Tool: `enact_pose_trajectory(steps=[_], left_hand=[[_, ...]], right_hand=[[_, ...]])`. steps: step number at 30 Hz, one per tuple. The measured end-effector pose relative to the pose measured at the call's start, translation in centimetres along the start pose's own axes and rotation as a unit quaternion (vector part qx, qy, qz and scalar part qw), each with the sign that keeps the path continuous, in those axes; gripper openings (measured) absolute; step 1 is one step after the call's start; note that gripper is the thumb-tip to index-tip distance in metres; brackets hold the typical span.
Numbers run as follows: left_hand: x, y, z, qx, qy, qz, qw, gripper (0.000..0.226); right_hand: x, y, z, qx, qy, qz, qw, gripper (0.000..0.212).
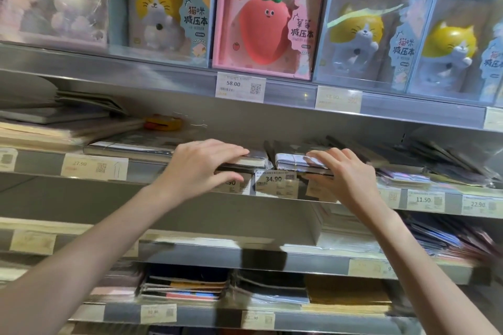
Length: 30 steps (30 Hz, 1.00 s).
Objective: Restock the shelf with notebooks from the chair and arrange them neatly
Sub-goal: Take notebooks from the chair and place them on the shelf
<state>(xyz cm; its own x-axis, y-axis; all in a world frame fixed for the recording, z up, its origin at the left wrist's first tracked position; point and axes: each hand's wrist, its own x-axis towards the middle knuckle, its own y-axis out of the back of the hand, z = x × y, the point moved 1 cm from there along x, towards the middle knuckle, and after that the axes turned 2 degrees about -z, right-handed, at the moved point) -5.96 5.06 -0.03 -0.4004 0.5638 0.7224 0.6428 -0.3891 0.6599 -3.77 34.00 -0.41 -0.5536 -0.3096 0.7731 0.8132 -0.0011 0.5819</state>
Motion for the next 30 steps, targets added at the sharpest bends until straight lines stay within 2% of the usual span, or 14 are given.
enact_pose_trajectory(steps=[5,8,13,19,22,30], left_hand=[[0.2,-1.0,0.3,0.025,-0.001,0.027,0.999,0.038],[0.5,-0.1,0.4,0.033,-0.011,0.048,0.998,0.037],[1.0,3.6,0.9,0.069,-0.034,0.114,0.990,0.036],[-0.4,8.0,1.7,0.075,-0.022,0.156,0.985,0.038],[-1.2,10.8,2.4,0.085,-0.038,0.178,0.980,0.031],[-4.9,15.3,3.7,0.078,-0.069,0.195,0.975,0.032]], right_hand=[[-0.3,0.2,0.1,0.038,-0.003,-0.006,0.999,0.033],[-0.4,0.6,-0.3,0.043,0.003,0.023,0.999,0.026],[0.2,3.5,-1.4,0.039,-0.008,0.076,0.996,0.024],[0.3,7.9,-3.7,0.065,-0.014,0.118,0.991,0.021],[0.4,10.3,-4.9,0.053,0.001,0.130,0.990,0.020],[-1.1,14.9,-8.3,0.072,0.001,0.102,0.992,0.024]])
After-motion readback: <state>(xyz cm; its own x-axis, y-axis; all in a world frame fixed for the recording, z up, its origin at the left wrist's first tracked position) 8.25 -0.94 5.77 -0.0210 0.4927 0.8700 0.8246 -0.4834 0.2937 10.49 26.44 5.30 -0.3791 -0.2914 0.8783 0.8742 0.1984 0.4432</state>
